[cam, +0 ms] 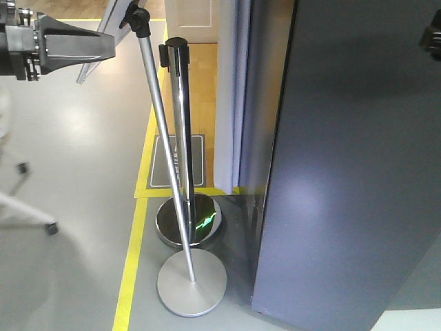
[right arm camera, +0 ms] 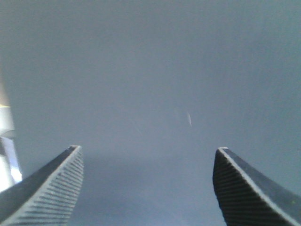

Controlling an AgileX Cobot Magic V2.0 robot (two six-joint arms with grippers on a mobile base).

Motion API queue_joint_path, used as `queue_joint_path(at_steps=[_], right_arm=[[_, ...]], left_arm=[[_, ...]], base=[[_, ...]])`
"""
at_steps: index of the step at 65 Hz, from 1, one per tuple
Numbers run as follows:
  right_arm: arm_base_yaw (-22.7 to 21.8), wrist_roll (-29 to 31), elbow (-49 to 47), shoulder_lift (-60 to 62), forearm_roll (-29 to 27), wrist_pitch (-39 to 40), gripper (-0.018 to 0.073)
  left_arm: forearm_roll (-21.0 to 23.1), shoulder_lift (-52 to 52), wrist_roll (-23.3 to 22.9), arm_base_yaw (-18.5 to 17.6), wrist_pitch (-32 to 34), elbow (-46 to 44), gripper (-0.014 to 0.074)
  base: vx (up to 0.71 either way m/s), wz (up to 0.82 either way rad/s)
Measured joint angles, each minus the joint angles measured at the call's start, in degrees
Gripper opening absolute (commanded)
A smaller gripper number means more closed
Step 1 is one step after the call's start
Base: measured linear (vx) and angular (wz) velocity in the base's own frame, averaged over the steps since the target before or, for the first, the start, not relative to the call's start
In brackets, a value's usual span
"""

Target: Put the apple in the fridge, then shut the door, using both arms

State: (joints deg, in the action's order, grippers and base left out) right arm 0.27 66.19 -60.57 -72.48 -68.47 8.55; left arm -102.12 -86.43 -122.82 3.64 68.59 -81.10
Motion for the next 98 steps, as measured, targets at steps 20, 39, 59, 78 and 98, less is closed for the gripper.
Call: queue_joint_path(at_steps=[20,39,59,78,98], right_arm=[[0.0,0.1,-4.2,-9.4,-0.2,2.3,0.0539],[0.0,0.2,-9.0,-16.1,-0.3,2.5,0.0539],[0.0,0.0,-15.4,-21.3,-1.8,3.7,0.0539],[0.0,0.7,-20.1,-24.5,-2.5,2.0,0.0539],[-4.6,1.1,-27.3,-29.4,-1.8,-10.5,0.0536]], left_arm=[[0.0,0.0,0.0,0.1,0.4,0.0,0.0269],[0.0,0.0,0.0,0.2,0.4,0.0,0.0269],[0.0,0.0,0.0,0.2,0.3,0.0,0.0269],[0.0,0.0,0.0,0.2,-0.7,0.0,0.0269],[0.0,0.0,0.0,0.2,-2.0,0.0,0.0269]], base=[[0.0,0.0],[0.0,0.0],[0.0,0.0],[0.0,0.0],[0.0,0.0]])
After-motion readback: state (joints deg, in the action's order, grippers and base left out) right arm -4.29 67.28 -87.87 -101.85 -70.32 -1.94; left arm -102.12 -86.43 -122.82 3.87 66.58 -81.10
